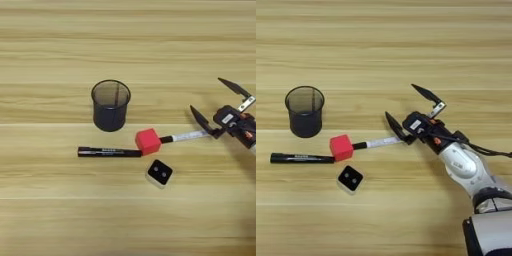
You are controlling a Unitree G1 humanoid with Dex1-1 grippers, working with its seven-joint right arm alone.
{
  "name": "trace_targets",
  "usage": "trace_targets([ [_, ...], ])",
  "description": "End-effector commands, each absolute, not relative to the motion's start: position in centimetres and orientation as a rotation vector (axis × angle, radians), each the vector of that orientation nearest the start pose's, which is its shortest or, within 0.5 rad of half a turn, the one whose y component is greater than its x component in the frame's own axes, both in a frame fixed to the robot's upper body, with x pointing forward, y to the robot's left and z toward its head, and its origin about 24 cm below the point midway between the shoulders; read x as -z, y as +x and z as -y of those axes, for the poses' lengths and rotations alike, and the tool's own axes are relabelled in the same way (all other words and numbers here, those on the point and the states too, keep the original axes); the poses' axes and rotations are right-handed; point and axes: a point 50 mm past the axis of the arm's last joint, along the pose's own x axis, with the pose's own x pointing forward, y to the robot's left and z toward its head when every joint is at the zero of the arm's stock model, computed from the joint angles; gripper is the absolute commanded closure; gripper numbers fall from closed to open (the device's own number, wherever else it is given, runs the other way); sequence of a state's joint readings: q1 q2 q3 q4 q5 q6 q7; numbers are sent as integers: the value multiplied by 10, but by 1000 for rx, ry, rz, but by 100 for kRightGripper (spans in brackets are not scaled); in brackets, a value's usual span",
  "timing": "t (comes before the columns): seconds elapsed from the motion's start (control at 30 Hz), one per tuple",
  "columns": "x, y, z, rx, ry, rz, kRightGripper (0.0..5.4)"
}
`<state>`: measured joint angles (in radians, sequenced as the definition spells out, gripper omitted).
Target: Move the objects on the table
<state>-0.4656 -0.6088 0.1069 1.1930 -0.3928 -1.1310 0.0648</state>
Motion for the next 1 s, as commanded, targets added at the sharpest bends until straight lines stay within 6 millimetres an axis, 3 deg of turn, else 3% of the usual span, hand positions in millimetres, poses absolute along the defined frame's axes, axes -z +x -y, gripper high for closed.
trace_targets([
  [0.03,-86,303,269,-350,-855,397,6],
  [0.2,-109,312,270,-310,-760,473,6],
  [0.43,-123,315,245,-532,-321,466,6],
  [0.73,-127,292,215,-788,-236,419,6],
  [1.0,-107,271,195,-1054,-176,206,6],
])
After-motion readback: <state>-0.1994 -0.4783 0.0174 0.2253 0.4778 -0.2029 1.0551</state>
